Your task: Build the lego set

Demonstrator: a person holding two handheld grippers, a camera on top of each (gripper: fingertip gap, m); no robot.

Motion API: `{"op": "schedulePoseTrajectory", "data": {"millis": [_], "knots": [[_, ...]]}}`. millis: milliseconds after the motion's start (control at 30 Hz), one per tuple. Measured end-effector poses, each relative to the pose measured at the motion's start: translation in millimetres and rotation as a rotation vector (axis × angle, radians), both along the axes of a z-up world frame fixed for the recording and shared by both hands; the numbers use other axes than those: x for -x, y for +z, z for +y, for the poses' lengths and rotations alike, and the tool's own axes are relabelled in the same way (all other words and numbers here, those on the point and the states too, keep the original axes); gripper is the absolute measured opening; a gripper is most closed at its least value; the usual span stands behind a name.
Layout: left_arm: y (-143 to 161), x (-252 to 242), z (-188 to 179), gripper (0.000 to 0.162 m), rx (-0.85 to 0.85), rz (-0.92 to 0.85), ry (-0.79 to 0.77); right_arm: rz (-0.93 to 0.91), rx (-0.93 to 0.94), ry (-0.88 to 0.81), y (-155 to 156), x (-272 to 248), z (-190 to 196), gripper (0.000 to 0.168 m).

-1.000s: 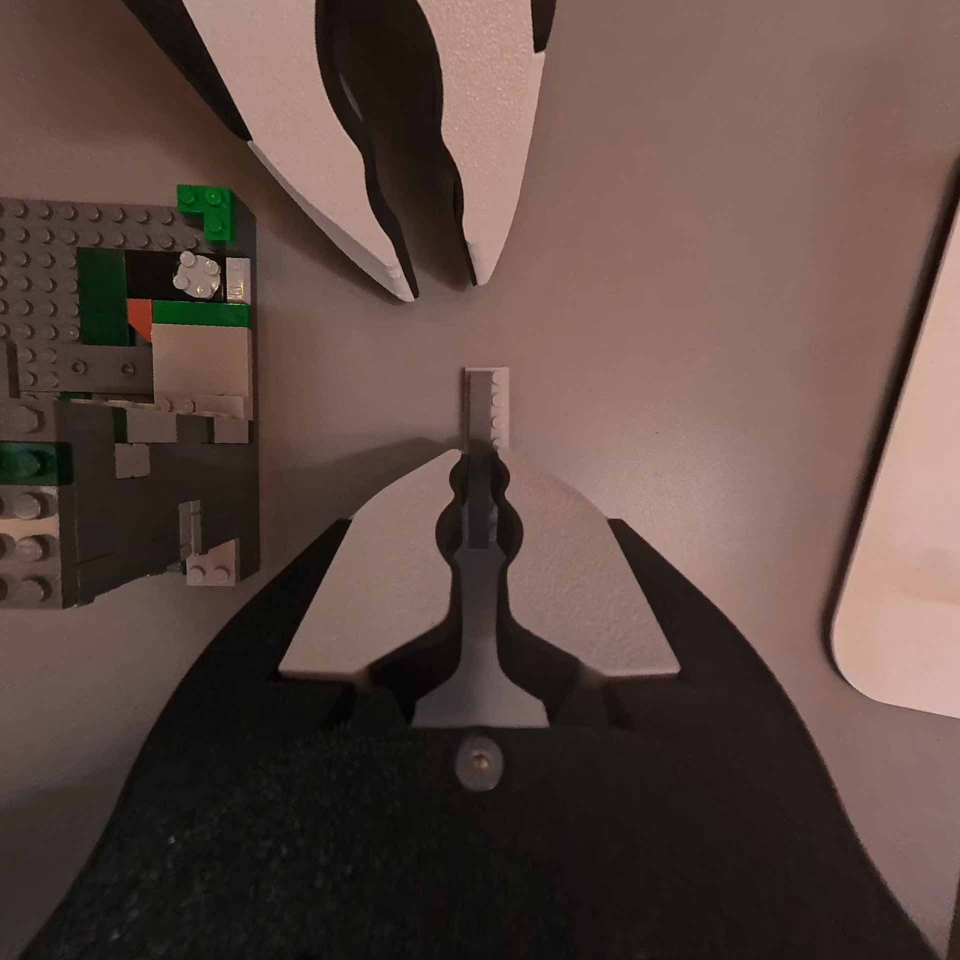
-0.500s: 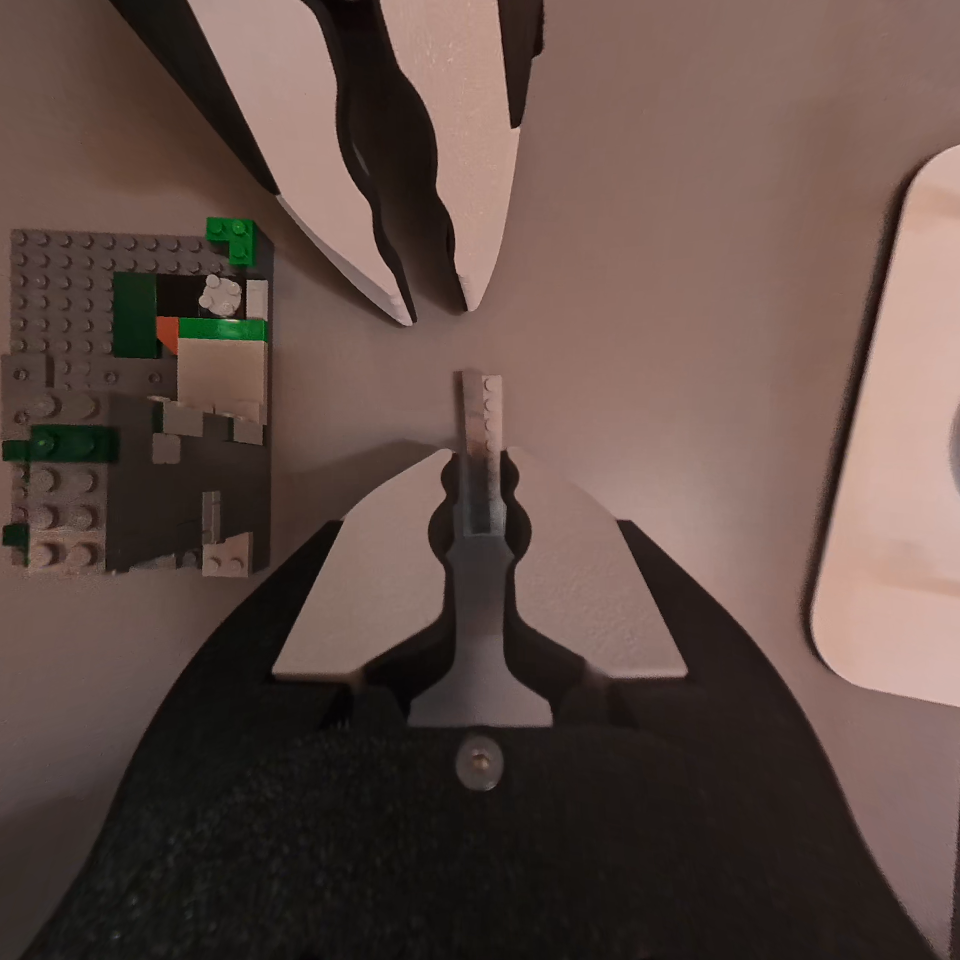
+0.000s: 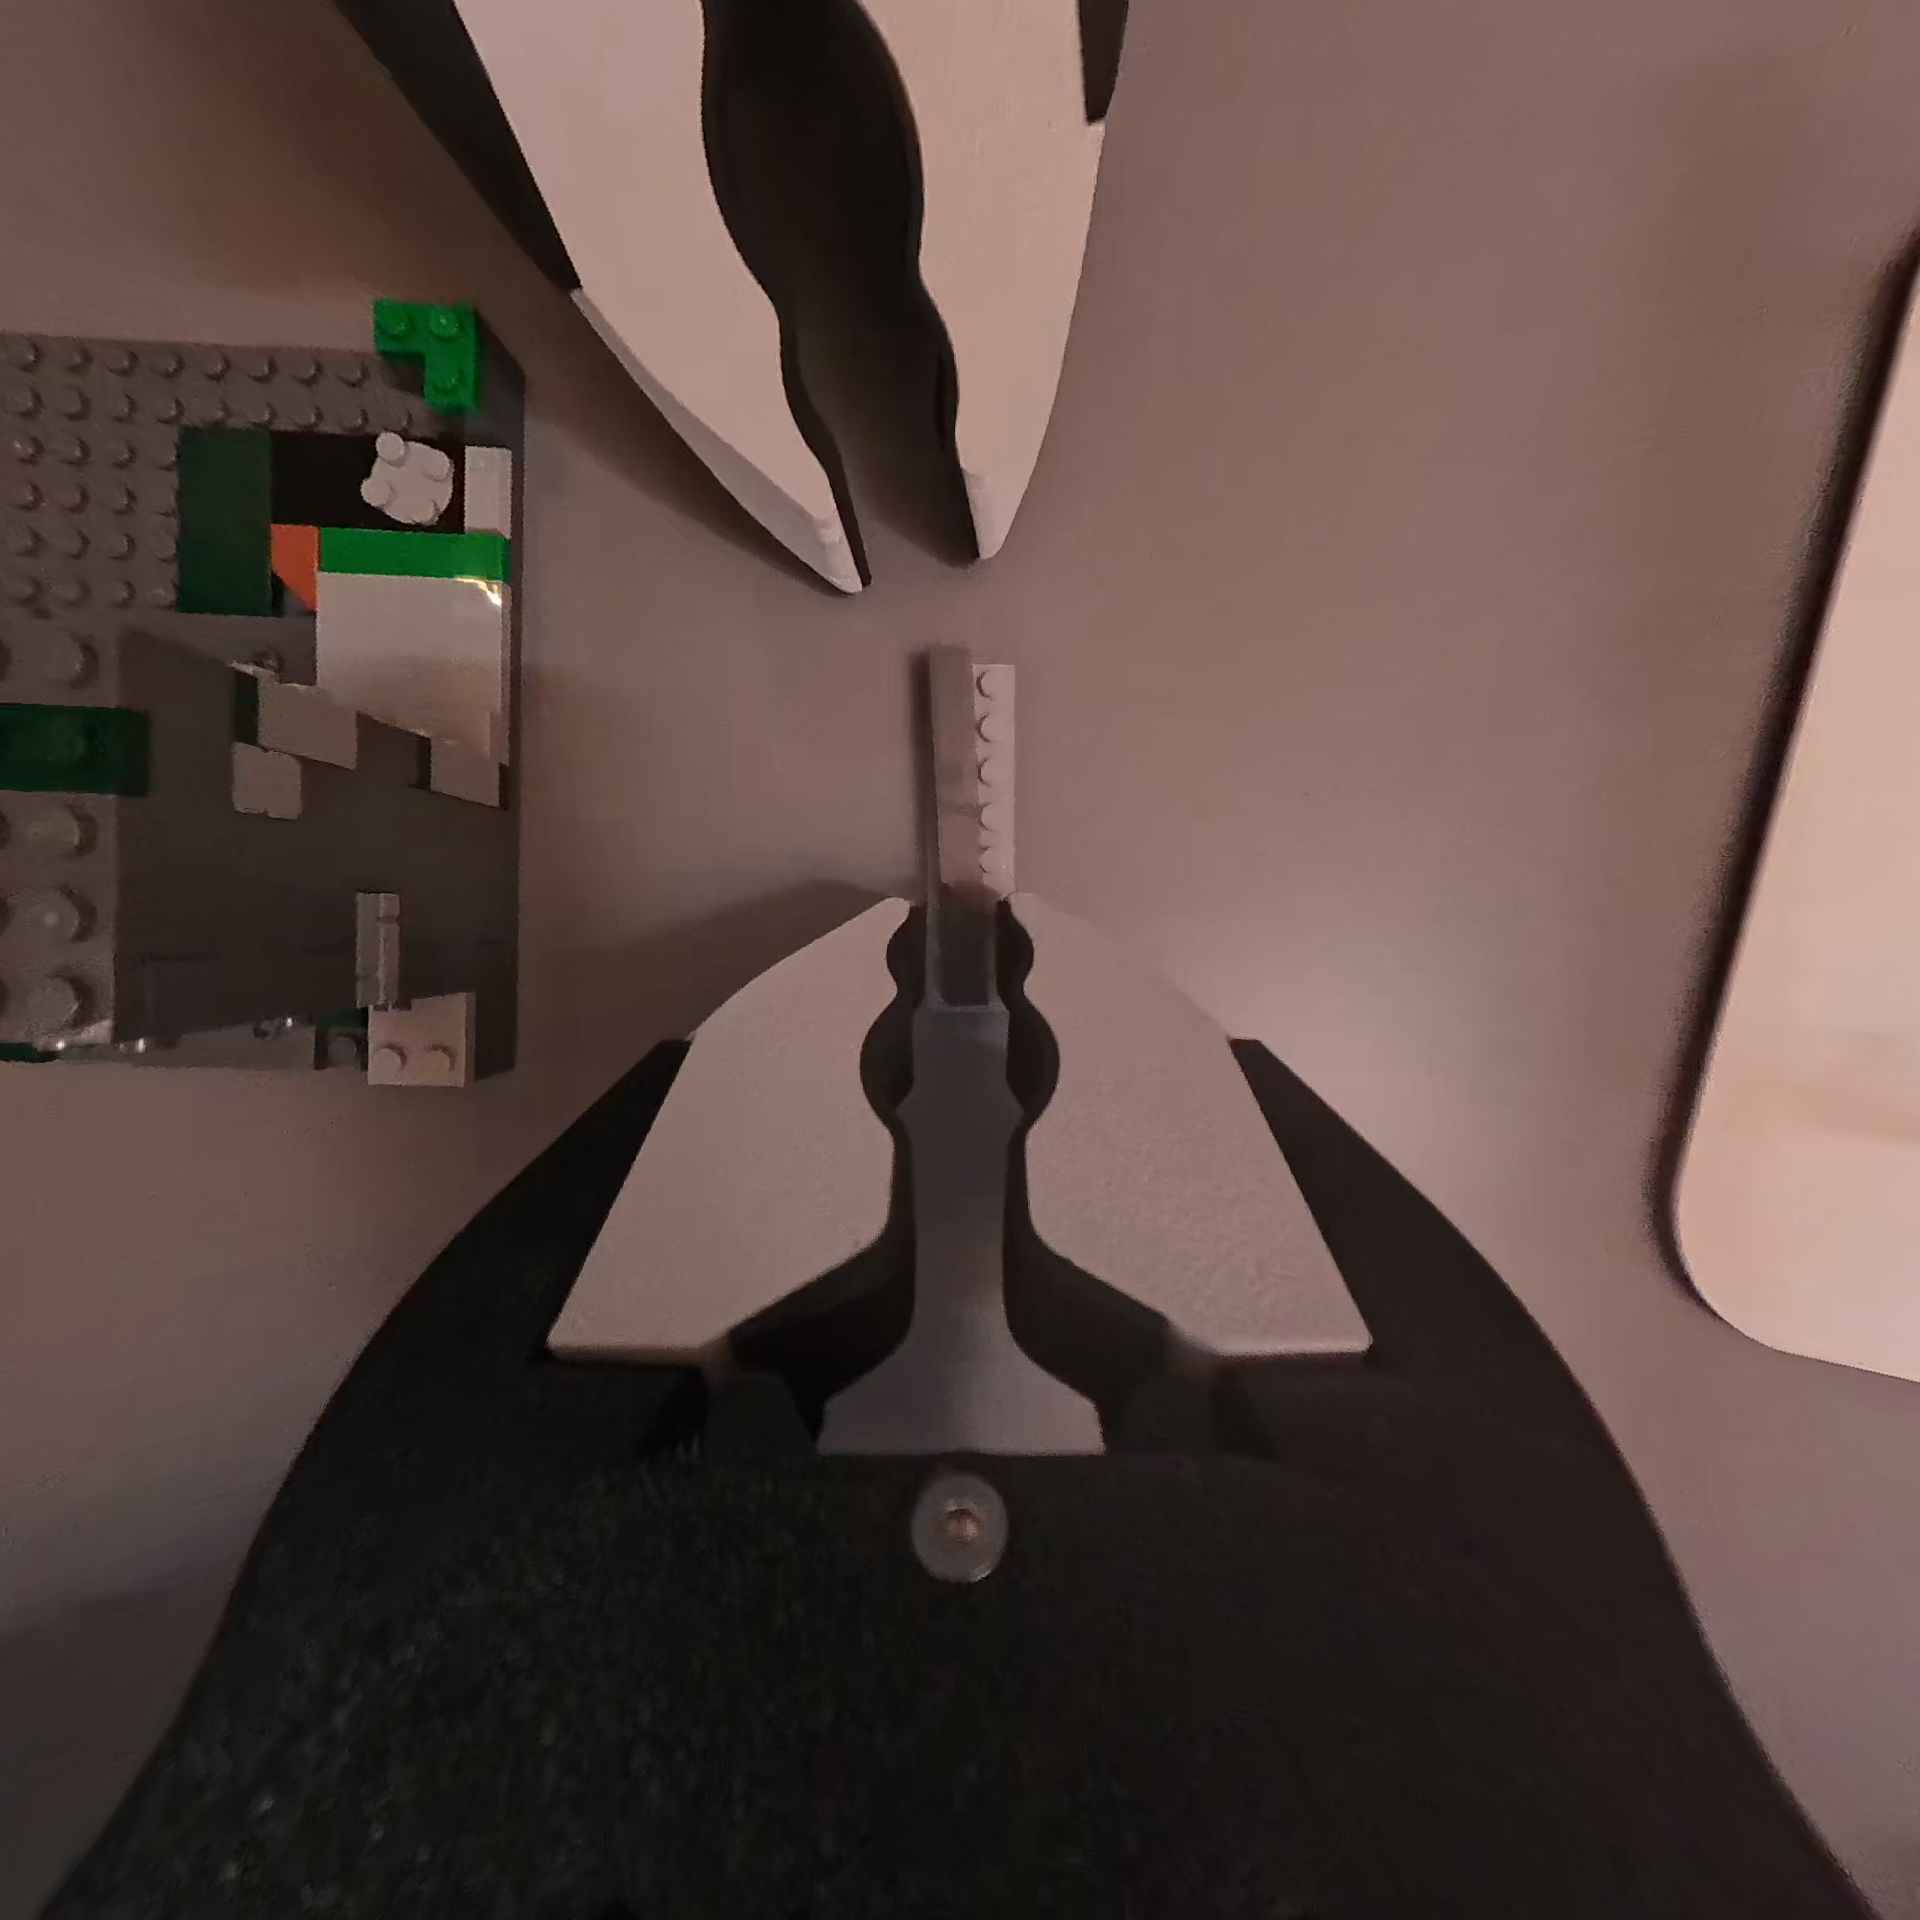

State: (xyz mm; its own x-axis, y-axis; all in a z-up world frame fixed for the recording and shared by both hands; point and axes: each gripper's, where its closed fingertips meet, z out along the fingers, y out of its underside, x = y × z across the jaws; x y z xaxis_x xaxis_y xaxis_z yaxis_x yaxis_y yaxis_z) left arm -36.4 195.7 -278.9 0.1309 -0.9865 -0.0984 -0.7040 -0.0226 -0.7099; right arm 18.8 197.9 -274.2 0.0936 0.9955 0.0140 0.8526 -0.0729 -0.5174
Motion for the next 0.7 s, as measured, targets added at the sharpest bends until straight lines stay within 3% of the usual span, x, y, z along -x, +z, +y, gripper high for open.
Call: {"op": "schedulePoseTrajectory", "data": {"millis": [700], "knots": [[-0.2,-0.6,-1.9,0.017,0.011,-0.008,-0.007,-0.008,-0.029,-0.005,-2.2,-1.5,-2.5,0.01]]}}
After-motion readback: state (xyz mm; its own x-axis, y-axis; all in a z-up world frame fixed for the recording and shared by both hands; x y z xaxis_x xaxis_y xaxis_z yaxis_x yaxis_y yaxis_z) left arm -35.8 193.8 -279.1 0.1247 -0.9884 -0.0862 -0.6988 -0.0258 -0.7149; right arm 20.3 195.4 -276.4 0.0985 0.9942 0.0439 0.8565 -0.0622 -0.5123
